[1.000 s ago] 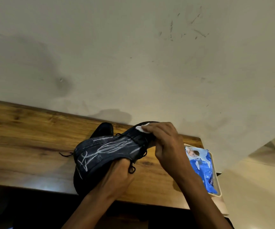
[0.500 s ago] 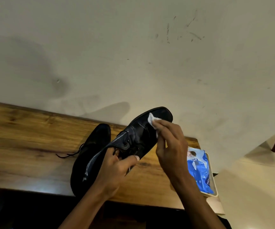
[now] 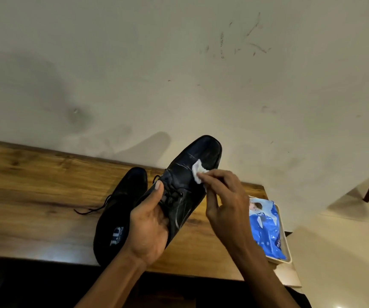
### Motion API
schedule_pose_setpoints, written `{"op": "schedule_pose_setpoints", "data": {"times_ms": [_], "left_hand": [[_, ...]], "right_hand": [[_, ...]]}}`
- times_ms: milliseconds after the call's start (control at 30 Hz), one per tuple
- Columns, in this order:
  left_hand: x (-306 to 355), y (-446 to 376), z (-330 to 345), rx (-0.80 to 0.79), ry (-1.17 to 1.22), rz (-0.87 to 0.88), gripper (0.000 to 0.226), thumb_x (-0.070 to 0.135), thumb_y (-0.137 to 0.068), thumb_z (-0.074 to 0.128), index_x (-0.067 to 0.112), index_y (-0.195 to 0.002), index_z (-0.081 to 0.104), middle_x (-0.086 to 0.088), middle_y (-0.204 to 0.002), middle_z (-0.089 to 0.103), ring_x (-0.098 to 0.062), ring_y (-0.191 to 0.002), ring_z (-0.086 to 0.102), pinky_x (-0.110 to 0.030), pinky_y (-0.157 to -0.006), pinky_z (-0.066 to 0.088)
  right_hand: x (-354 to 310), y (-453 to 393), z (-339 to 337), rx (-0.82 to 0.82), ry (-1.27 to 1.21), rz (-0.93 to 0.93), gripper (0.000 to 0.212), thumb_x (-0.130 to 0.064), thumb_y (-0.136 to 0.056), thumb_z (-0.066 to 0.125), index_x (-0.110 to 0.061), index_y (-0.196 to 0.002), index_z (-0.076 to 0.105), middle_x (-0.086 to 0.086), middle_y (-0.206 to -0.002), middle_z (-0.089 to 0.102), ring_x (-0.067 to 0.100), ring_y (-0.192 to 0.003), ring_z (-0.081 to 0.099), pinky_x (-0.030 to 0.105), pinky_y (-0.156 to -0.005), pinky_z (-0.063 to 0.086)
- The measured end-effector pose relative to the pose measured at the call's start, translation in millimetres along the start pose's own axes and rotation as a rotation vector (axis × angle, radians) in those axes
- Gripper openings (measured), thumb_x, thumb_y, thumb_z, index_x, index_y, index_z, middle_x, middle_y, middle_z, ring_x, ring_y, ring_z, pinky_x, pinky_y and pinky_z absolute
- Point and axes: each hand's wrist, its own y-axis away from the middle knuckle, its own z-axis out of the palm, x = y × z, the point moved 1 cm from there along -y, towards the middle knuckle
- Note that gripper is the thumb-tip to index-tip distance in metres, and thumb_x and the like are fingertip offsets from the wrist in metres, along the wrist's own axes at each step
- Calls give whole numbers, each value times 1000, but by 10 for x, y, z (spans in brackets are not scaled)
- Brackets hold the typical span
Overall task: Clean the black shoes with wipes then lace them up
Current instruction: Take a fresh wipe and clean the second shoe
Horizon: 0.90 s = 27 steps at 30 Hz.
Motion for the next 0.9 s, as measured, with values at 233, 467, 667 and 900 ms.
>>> {"op": "schedule_pose_setpoints", "data": {"times_ms": [233, 467, 667, 900], "left_hand": [[-1, -5, 9, -6, -7, -9, 51, 46, -95, 48, 11, -131, 60, -15, -126, 67, -28, -118, 64, -34, -91, 57], [-57, -15, 2, -12, -95, -73, 67, 60, -94, 27, 18, -136, 56, -10, -129, 67, -24, -121, 63, -39, -99, 48], [-136, -26, 5, 4, -263, -71, 65, 62, -91, 30, 22, -134, 58, -5, -128, 68, -19, -120, 63, -44, -106, 46], [-37, -71, -78, 42, -213, -47, 68, 66, -89, 30, 22, -128, 62, -7, -123, 70, -22, -118, 65, -42, -103, 46]], "right_hand": [[-195, 82, 33, -88, -41, -26, 36, 1, -90, 66, -13, -122, 68, 2, -116, 61, 12, -107, 56, 19, -86, 49], [-234, 67, 18, -143, -94, -77, 33, -8, -92, 59, -14, -122, 70, 0, -115, 60, 13, -107, 57, 21, -85, 51], [-294, -35, 42, -164, -37, -88, 39, -21, -95, 46, -13, -126, 68, 3, -118, 60, 13, -110, 54, 19, -90, 46], [-242, 158, 19, -196, -35, -76, 37, -11, -94, 55, -16, -128, 65, 4, -116, 60, 15, -104, 57, 25, -80, 55]]}}
